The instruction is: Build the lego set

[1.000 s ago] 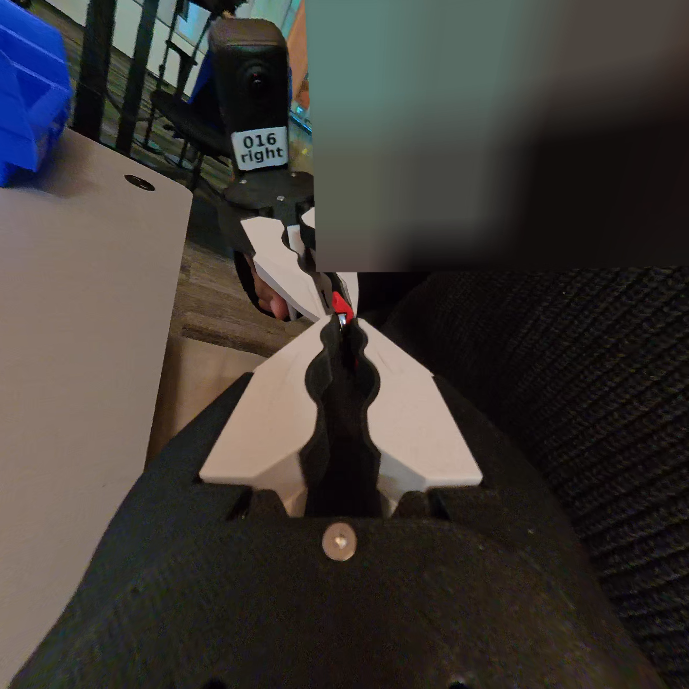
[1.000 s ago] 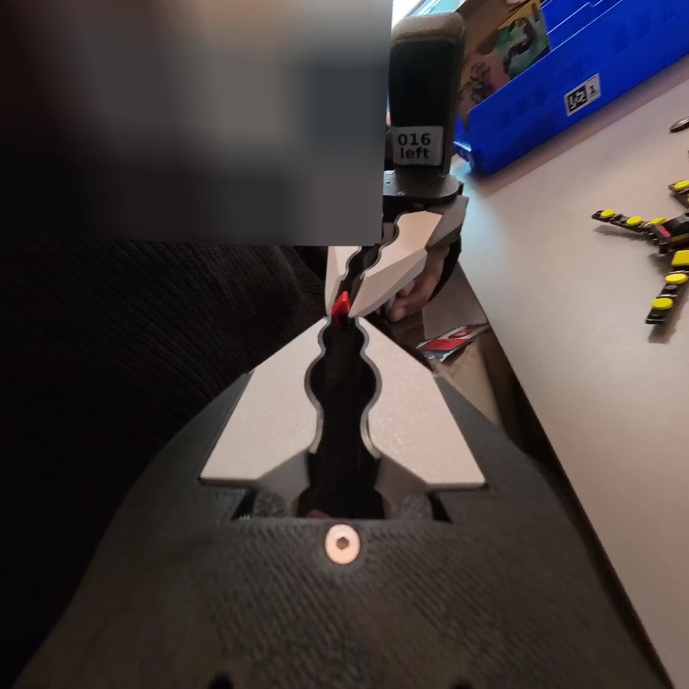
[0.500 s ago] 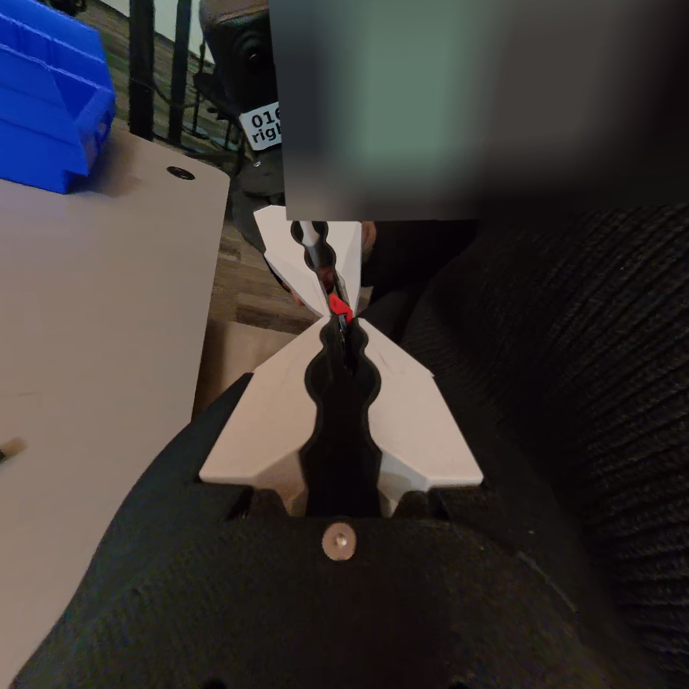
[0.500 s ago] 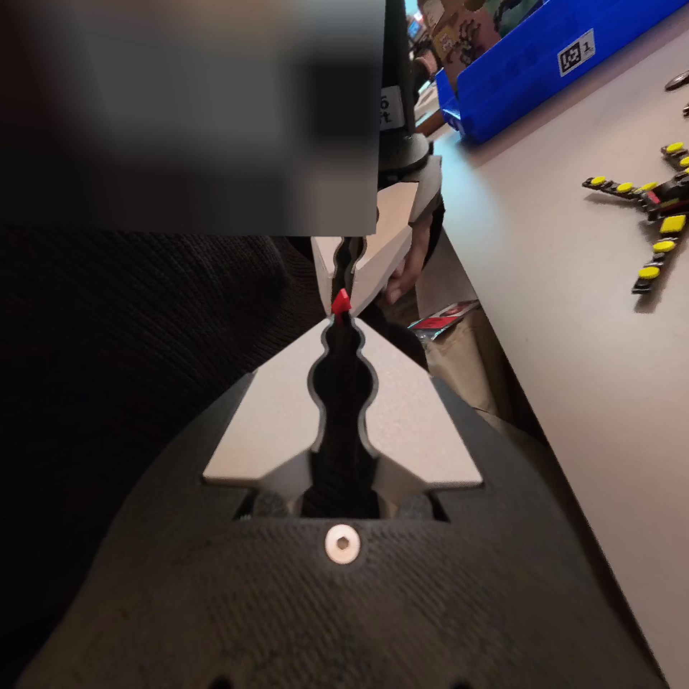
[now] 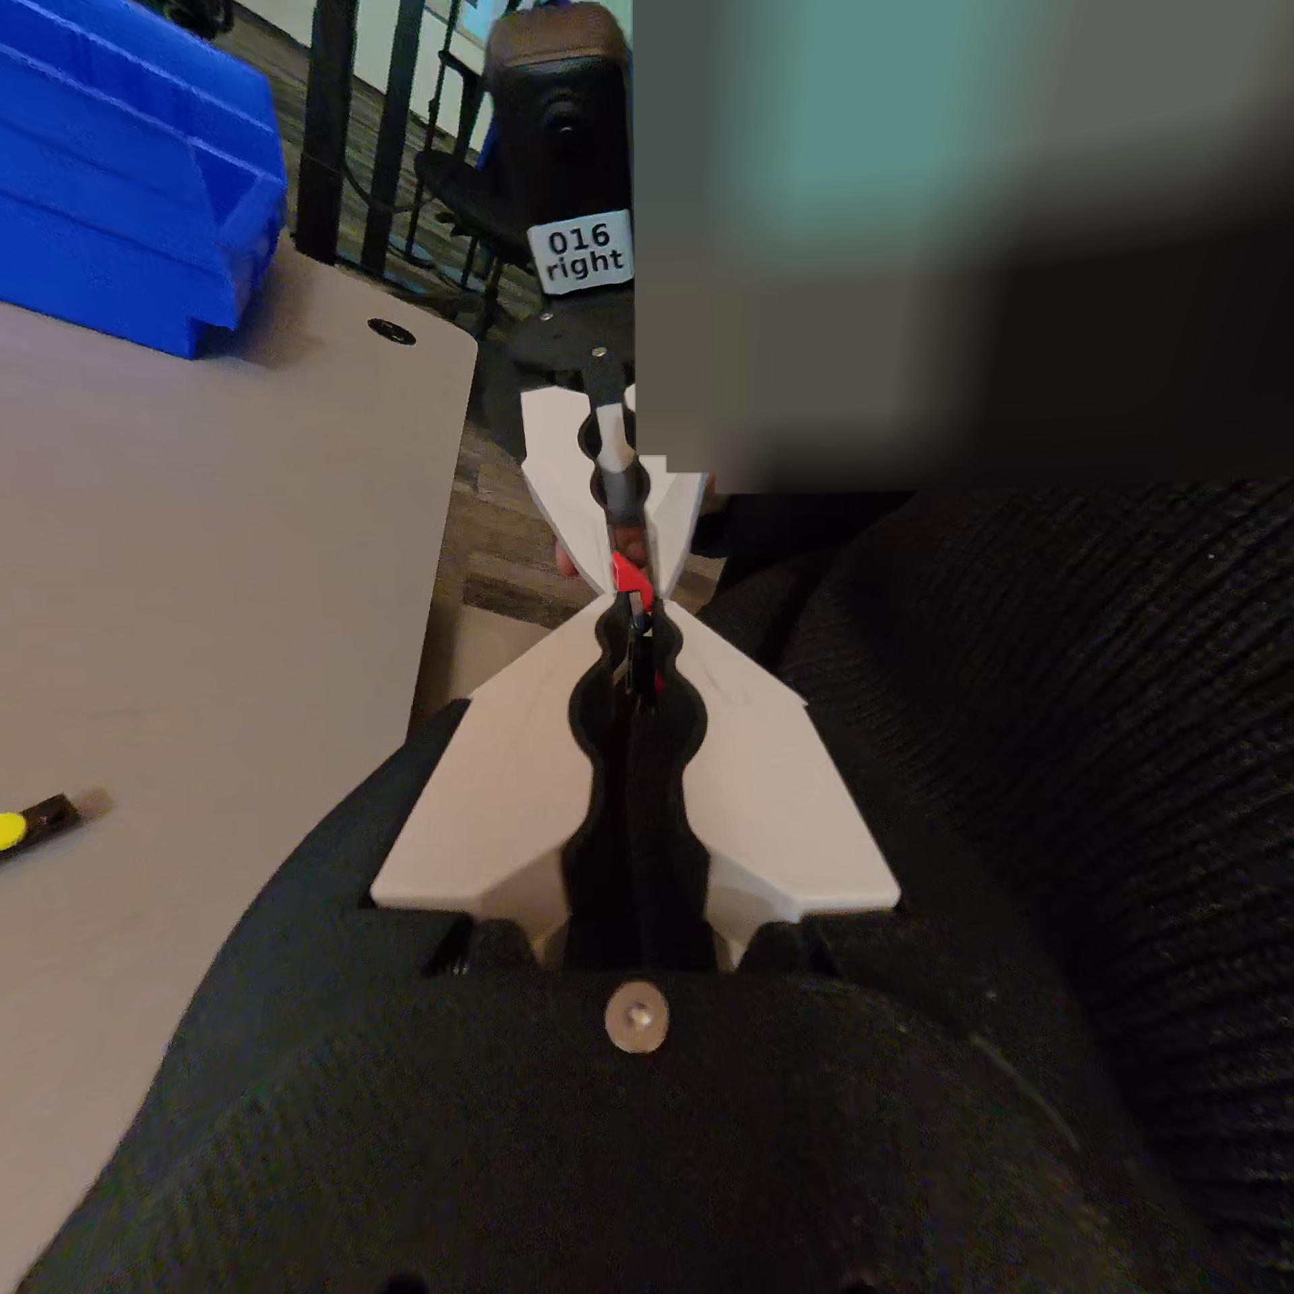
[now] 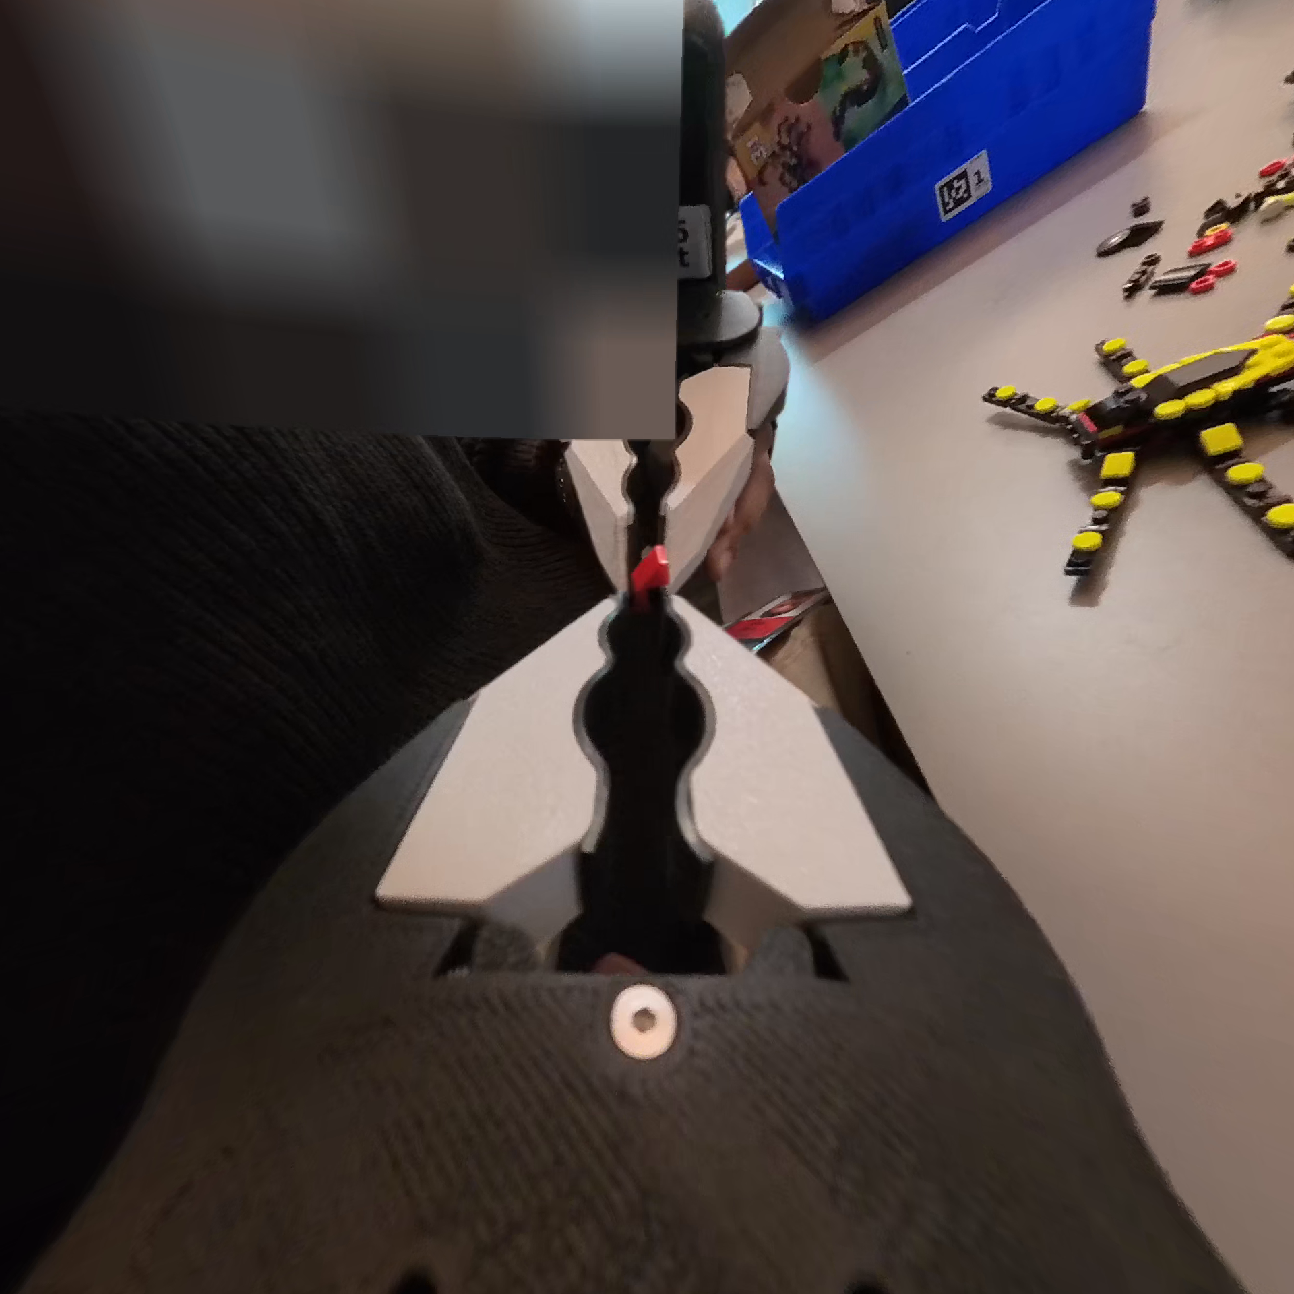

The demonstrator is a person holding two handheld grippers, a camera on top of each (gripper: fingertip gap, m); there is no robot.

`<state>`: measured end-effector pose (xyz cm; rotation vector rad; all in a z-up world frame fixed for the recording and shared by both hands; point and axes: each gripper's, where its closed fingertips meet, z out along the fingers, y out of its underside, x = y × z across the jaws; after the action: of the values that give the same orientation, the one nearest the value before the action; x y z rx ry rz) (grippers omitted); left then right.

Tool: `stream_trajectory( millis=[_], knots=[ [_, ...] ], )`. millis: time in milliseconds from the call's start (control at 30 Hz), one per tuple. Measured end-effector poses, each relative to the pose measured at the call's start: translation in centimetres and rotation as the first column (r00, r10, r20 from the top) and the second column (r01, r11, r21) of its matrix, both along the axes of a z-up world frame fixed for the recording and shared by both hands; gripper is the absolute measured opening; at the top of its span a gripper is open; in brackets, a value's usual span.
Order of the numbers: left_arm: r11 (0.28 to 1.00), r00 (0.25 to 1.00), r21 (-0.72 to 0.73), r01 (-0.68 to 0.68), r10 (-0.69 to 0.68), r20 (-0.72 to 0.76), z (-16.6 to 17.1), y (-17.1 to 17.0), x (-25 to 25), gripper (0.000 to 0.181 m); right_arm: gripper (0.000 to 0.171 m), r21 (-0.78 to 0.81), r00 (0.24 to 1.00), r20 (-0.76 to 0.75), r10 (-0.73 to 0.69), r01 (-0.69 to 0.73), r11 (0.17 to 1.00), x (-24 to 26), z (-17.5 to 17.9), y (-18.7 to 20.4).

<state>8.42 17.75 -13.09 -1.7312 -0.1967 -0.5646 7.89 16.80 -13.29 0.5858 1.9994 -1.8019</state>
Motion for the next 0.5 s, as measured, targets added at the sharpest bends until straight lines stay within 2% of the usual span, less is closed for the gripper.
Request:
stream_trajectory(
  millis=[67, 133, 200, 267, 400, 500],
  knots=[
    [1.000, 0.998, -0.018, -0.021, 0.022, 0.064, -0.5, -0.1, -0.7, 0.002, 0.025, -0.002, 0.997, -0.066, -0.048, 0.048, 0.999, -0.7, 0.6, 0.5],
    [1.000, 0.973, -0.020, -0.012, 0.017, 0.230, -0.8, -0.3, -1.3, 0.001, 0.035, 0.018, 0.977, -0.197, -0.084, 0.089, 0.996, -1.4, 1.1, 1.1],
    [0.999, 0.897, 0.040, 0.020, -0.036, 0.441, -0.4, -0.5, -1.7, 0.001, 0.043, 0.053, 0.934, -0.352, -0.059, 0.083, 0.995, -1.5, 1.2, 1.1],
    [0.998, 0.827, 0.048, 0.045, -0.064, 0.558, -0.7, -0.5, -2.0, 0.001, 0.045, 0.165, 0.868, -0.496, 0.031, 0.059, 0.984, -1.3, 0.2, 0.8],
    [0.992, 0.837, -0.040, 0.120, -0.079, 0.542, -2.2, -0.1, -0.7, 0.002, 0.036, 0.363, 0.675, -0.705, 0.218, 0.080, 0.928, -1.3, -2.3, 0.2],
    [0.990, 0.834, -0.064, 0.126, -0.071, 0.548, -2.7, 0.0, -0.5, 0.002, 0.030, 0.417, 0.631, -0.715, 0.300, 0.041, 0.908, -0.5, -3.2, -0.3]
  ],
)
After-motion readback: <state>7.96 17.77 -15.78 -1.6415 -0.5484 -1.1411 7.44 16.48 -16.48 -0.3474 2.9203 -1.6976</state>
